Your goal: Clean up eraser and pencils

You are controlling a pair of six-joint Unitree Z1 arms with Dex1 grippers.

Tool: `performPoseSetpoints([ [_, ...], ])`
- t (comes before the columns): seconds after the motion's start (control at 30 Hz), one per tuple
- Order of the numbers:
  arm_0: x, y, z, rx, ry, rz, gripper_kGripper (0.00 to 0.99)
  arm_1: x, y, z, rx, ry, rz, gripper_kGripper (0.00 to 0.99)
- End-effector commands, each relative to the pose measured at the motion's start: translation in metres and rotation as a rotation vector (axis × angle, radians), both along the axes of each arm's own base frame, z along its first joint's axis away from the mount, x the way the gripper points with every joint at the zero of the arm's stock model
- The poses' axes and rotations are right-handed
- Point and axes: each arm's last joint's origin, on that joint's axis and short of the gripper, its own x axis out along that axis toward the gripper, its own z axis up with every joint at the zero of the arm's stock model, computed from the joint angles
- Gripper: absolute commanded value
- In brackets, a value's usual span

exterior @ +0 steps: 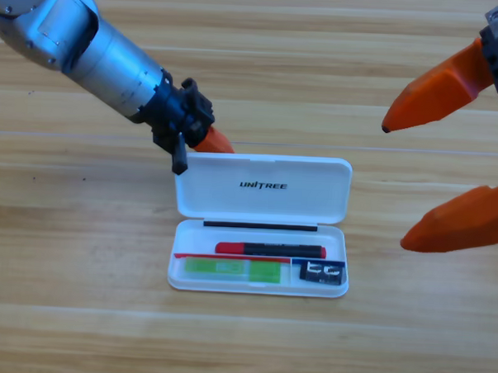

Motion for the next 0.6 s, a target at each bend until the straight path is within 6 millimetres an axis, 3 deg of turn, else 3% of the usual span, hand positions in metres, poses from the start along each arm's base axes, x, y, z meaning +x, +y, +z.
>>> performPoseSetpoints([
  [0.03,-0.021,-0.011,-0.017,0.035,0.088,-0.058,0.000,0.002,-0.008,0.001,0.026,-0.005,-0.028,0.946],
  [0.6,-0.061,-0.019,-0.008,0.065,0.085,-0.169,0.000,0.005,-0.004,-0.001,0.019,0.003,-0.030,0.946],
])
